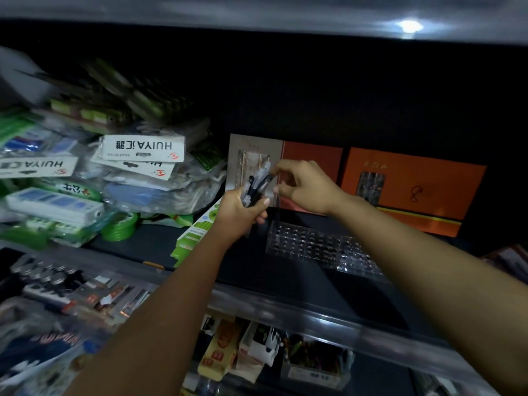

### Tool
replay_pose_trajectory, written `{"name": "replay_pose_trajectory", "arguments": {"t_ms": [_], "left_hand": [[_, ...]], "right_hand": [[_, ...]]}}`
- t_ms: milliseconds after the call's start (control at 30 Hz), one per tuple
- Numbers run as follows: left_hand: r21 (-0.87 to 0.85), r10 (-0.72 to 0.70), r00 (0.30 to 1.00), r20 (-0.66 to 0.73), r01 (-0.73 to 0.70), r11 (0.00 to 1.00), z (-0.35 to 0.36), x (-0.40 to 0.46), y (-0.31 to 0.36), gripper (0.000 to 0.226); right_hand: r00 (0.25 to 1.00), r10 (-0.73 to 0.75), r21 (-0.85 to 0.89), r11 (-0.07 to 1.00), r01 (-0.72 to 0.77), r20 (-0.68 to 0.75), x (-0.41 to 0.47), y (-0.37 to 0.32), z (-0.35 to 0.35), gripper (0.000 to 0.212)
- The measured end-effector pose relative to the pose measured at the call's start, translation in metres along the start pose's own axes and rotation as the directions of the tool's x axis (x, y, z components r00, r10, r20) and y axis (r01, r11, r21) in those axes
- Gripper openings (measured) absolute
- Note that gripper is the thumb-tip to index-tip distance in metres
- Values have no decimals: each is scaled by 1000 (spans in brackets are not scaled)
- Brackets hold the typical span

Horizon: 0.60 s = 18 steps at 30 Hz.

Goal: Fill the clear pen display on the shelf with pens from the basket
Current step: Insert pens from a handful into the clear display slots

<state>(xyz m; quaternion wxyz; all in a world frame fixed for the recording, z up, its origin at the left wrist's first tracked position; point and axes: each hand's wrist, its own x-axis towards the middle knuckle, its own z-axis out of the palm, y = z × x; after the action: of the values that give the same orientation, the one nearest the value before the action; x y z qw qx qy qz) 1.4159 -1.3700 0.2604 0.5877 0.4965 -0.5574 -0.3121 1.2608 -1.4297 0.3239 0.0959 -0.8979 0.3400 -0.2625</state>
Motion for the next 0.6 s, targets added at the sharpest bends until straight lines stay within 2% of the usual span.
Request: {"name": "replay_pose_trajectory", "arguments": {"t_ms": [200,400,600], "left_hand": [[18,-16,999,31,15,1000,-5,-11,11,9],[4,-30,995,98,30,1000,-1,-24,25,8],[10,-14,994,108,13,1000,-1,-33,33,7]], "right_hand": [[997,-72,101,992,74,-31,-8,-18,-16,38],[997,-73,132,989,74,-10,-10,-25,-25,7],[994,-84,153,984,95,-75,-22,-31,-41,7]]}}
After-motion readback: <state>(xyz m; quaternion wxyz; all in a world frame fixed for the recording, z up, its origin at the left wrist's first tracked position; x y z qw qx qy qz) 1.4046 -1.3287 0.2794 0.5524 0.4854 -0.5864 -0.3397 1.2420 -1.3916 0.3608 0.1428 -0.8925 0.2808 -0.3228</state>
